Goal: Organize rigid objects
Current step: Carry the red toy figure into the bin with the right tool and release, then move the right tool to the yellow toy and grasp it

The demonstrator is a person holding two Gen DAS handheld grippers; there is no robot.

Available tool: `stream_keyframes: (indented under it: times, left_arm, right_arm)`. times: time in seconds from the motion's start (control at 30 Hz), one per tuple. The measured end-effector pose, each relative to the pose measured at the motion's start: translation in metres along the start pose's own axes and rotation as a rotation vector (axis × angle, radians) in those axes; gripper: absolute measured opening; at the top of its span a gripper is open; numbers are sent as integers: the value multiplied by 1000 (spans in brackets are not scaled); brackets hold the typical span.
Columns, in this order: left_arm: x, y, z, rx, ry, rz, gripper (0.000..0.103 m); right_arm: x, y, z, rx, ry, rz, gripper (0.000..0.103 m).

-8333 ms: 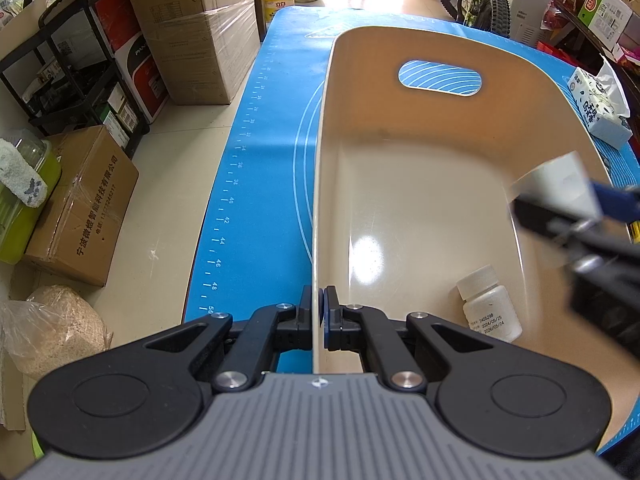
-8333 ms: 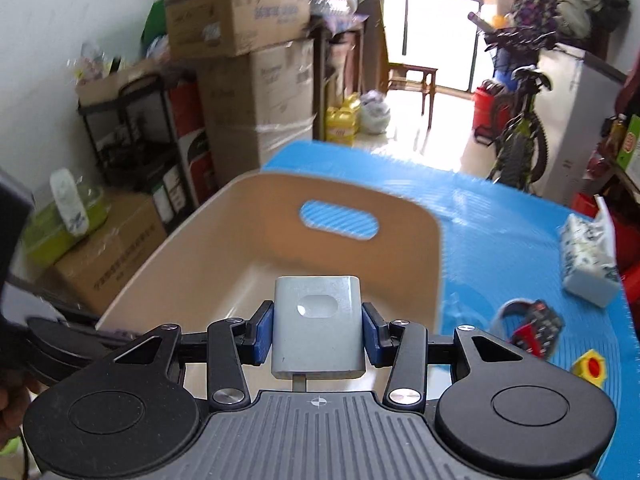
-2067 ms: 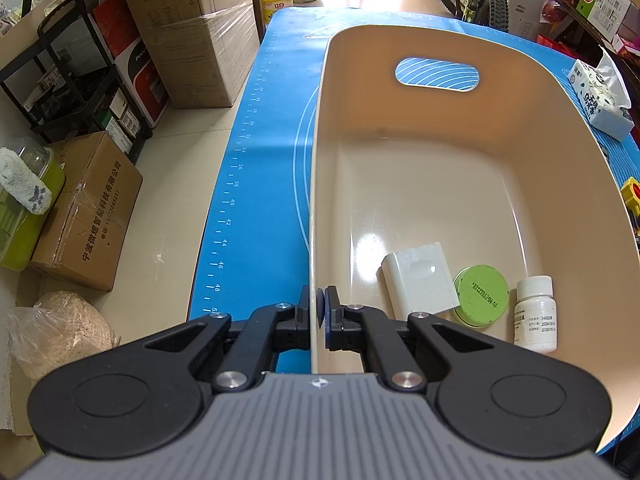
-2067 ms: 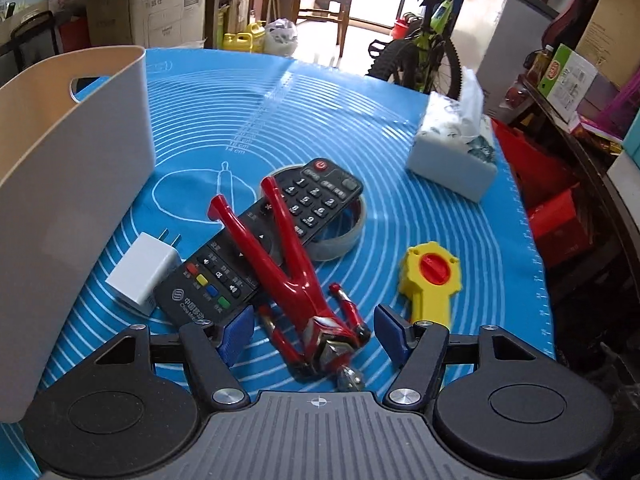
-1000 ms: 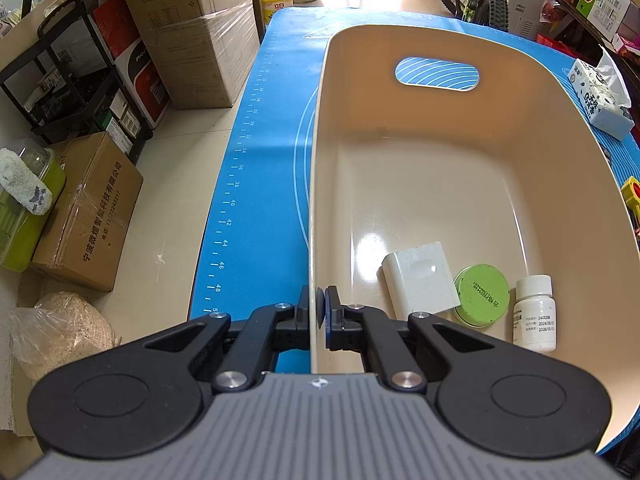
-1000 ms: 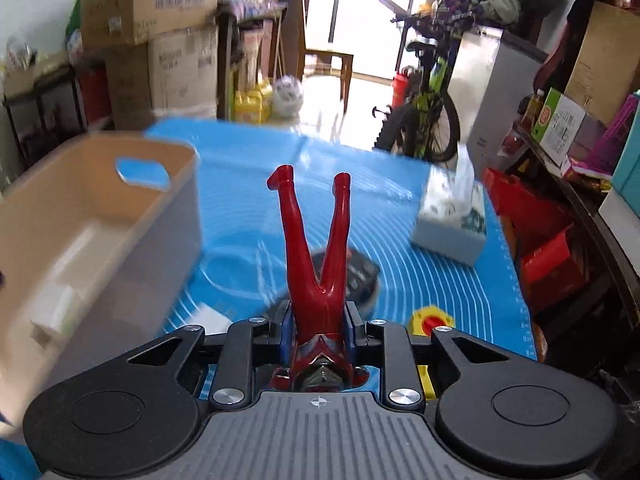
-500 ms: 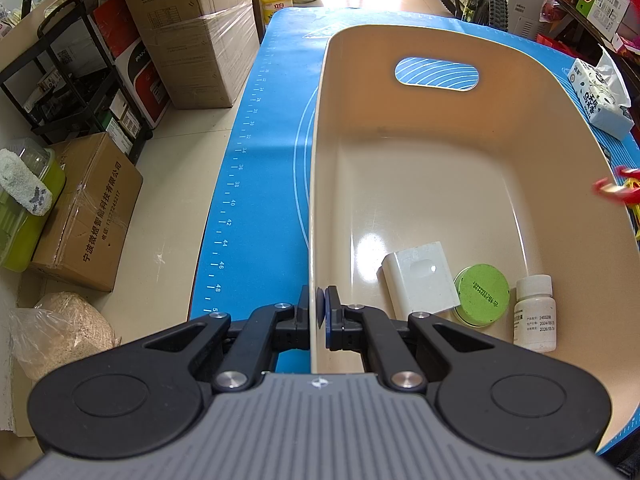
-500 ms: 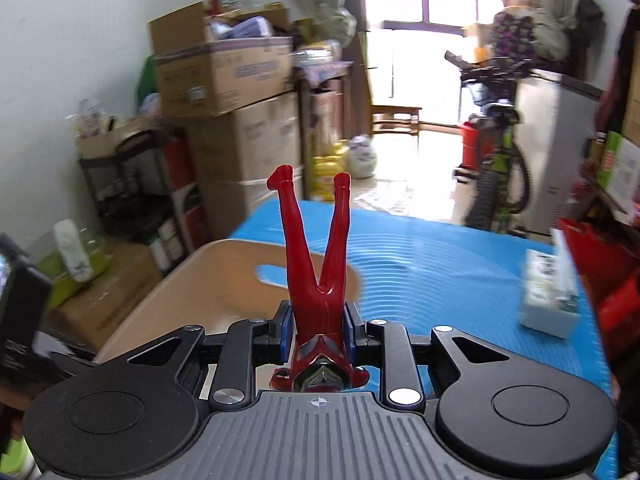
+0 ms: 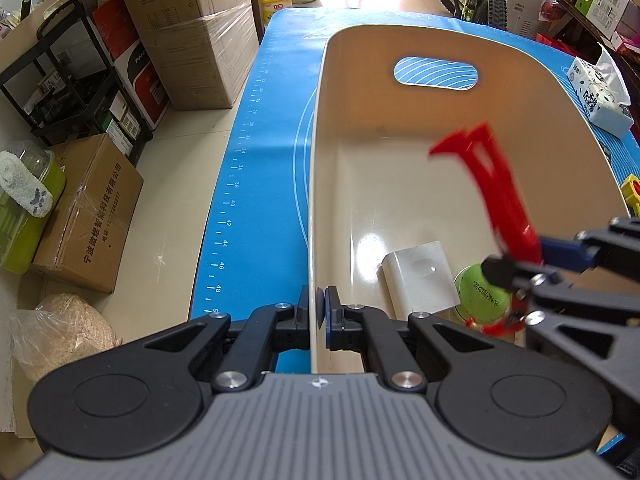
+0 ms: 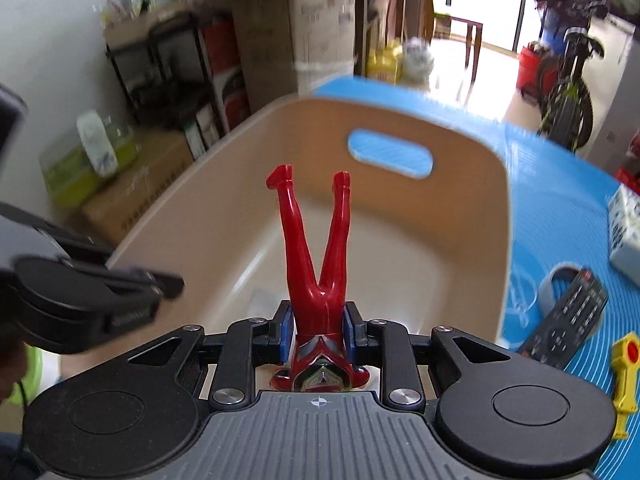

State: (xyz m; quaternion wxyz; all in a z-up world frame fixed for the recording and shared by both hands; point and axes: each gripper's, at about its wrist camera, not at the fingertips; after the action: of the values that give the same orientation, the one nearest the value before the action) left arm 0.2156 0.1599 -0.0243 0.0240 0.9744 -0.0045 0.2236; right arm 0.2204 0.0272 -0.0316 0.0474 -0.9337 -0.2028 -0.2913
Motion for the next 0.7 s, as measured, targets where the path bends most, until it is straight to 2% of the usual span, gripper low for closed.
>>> stream_keyframes:
  times: [0.13, 0.2, 0.37, 0.53, 0.7]
  left_arm:
    - [1, 0, 0, 2, -1, 3, 6]
    - [1, 0, 0, 2, -1, 3, 7]
    - [3, -1, 0, 7, -2, 6, 7]
    - [3, 1, 0, 7, -2, 5, 7]
    - [3, 2, 0, 8, -2, 6, 7]
  right_arm:
    - [-7, -1, 11, -18, -56, -10, 35]
    - [-10, 0, 12, -32, -52, -16, 37]
    - [-10, 1, -5, -23, 27, -46, 57]
    - [-5, 20, -34, -14, 118, 14, 63]
    - [-7, 53, -61, -66, 190, 68, 65]
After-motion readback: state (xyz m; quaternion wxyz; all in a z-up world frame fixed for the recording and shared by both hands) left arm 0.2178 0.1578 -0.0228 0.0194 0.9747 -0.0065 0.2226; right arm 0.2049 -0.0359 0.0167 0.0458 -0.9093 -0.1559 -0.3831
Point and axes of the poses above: each gripper's, at about its wrist camera, not at the fingertips, and z roughly the way its jaws point, y to its right, x to its top, and after that the axes turned 7 degrees about -x, right-handed
